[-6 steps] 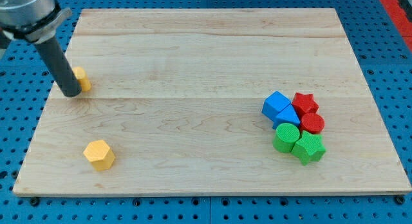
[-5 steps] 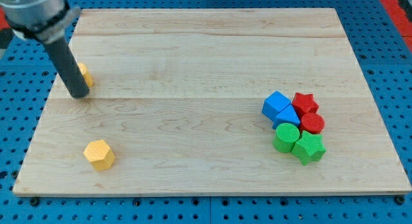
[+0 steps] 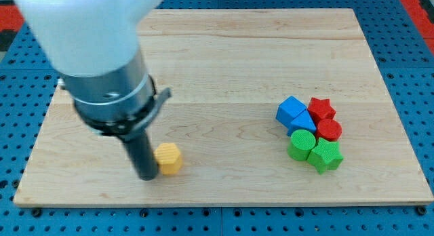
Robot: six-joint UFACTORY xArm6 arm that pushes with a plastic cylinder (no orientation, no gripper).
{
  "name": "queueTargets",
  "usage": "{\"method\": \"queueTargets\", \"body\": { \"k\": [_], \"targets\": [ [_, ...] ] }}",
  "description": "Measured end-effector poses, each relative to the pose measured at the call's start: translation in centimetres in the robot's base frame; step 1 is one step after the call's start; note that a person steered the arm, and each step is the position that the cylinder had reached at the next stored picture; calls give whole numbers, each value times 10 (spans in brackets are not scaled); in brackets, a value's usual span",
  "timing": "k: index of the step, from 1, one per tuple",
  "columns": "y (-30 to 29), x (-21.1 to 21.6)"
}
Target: Push the yellow hexagon into the group of blocks
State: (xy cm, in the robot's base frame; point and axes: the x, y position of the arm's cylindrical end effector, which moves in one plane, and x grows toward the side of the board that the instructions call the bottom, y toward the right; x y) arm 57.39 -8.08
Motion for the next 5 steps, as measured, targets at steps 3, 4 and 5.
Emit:
{"method": "queueTargets", "body": {
  "k": [3,4,5],
  "targets": [
    [25,-7],
    [-2,-32],
    [98,-50]
  ]
}}
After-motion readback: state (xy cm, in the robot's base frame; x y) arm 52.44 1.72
